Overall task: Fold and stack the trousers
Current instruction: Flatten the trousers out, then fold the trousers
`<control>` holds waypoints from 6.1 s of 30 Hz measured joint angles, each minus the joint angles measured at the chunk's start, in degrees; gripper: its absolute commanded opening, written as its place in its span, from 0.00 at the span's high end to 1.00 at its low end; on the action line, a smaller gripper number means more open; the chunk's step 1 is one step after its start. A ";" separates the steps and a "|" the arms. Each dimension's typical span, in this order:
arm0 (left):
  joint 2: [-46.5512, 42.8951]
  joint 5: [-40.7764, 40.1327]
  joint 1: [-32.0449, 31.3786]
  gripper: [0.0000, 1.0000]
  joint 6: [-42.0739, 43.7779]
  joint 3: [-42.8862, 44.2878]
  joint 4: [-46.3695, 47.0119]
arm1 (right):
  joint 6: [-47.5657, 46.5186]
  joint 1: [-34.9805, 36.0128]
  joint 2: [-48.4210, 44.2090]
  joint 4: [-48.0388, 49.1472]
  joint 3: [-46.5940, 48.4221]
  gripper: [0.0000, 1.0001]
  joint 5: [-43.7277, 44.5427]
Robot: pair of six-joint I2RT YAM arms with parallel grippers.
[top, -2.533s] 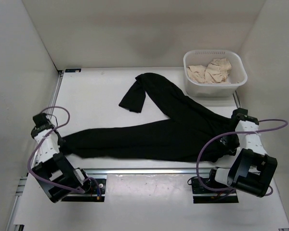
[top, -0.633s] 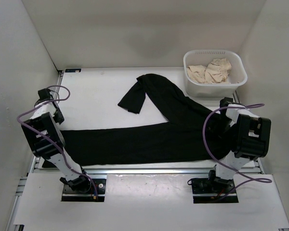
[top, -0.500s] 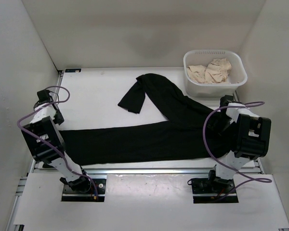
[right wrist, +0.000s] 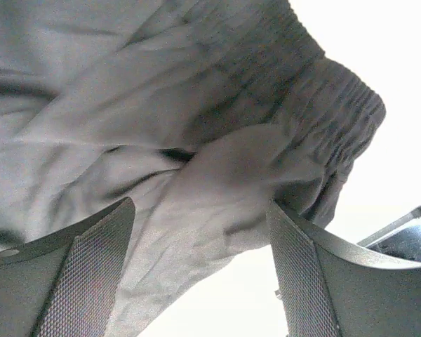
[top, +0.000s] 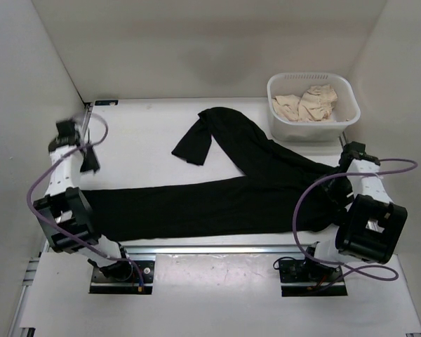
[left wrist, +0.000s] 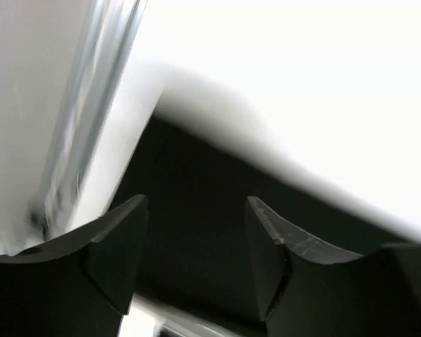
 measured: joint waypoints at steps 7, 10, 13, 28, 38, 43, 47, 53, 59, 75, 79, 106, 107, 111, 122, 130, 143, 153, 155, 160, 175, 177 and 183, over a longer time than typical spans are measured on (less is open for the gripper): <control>16.85 8.15 -22.34 0.21 -0.09 40.24 -3.56 | -1.09 -0.02 10.40 -0.13 22.40 0.22 -2.34; 29.20 13.77 -29.94 0.12 -0.11 52.35 -5.22 | 0.50 -0.63 17.55 1.90 31.32 0.23 -4.33; 41.35 18.86 -34.34 0.11 -0.11 60.06 -6.40 | 2.71 -1.16 25.51 3.82 37.40 0.23 -5.44; 54.58 29.97 -36.22 0.30 -0.24 60.00 -7.56 | 8.09 -1.51 41.00 4.57 38.73 0.54 -4.87; 55.98 34.38 -37.77 0.86 -1.05 60.08 -16.06 | 7.67 -1.51 41.27 4.52 38.23 1.00 -4.72; 54.25 22.38 -36.11 0.86 -0.92 60.00 -16.50 | 5.07 -1.49 40.02 2.99 38.32 1.00 -4.17; 51.58 4.68 -29.64 0.86 -0.50 59.14 -10.10 | 2.25 -1.46 35.06 1.11 38.40 1.00 -2.75; 41.09 -8.85 -17.18 0.86 -0.44 56.81 -0.85 | -0.98 -1.46 23.08 0.52 40.11 1.00 -0.66; 27.69 -12.33 -17.14 0.86 -0.39 47.41 1.64 | -2.27 -1.46 19.28 0.66 39.71 1.00 -1.09; 12.52 -13.27 -19.04 0.86 -0.11 4.00 0.83 | -3.74 3.89 19.39 2.01 35.12 1.00 -2.08; 3.91 -11.30 -18.62 0.26 0.22 -0.17 -6.62 | -3.87 3.52 19.39 2.03 35.06 1.00 -0.83; 35.76 3.32 -11.08 0.86 -0.24 26.82 -20.22 | -4.20 3.54 24.13 1.90 35.80 1.00 0.81; 35.91 3.45 -11.08 0.86 -0.50 26.56 -20.65 | -4.17 3.54 24.44 1.84 36.13 1.00 0.81; 37.16 4.09 -10.45 0.86 -0.11 28.26 -22.53 | -4.15 3.54 25.70 1.75 38.69 1.00 0.61; 32.92 -0.55 -8.55 0.86 -0.15 47.43 -15.30 | -4.15 3.69 26.18 0.87 42.42 1.00 -0.79; 19.71 -4.79 -8.13 0.86 -0.17 38.93 -6.36 | -4.94 3.85 25.44 0.70 41.77 1.00 -5.31; -17.75 -12.31 6.88 0.86 -0.11 -21.84 0.42 | -8.90 -2.16 2.89 -4.68 3.13 1.00 -6.73; -16.06 -9.40 10.86 0.86 -0.22 -11.04 3.74 | -10.14 -2.08 7.67 -5.60 17.86 1.00 -6.75; -15.61 -7.41 11.82 0.86 -0.24 -7.65 3.93 | -10.16 -1.73 7.15 -5.79 19.12 1.00 -7.17; -15.56 -4.92 13.92 0.86 -0.26 -4.92 4.26 | -10.14 -1.38 6.95 -8.44 19.10 1.00 -7.87; -25.70 -15.76 20.59 0.86 -0.11 -36.00 7.45 | -9.97 -3.48 1.01 -6.69 -2.21 0.95 -4.48; -25.70 -16.57 20.76 0.86 -0.11 -37.90 7.69 | -10.10 -4.37 1.77 -5.70 -2.21 0.93 -3.67; -25.55 -18.47 22.77 0.86 -0.13 -38.23 10.73 | -10.43 -5.27 2.47 -4.20 -2.21 0.21 -2.03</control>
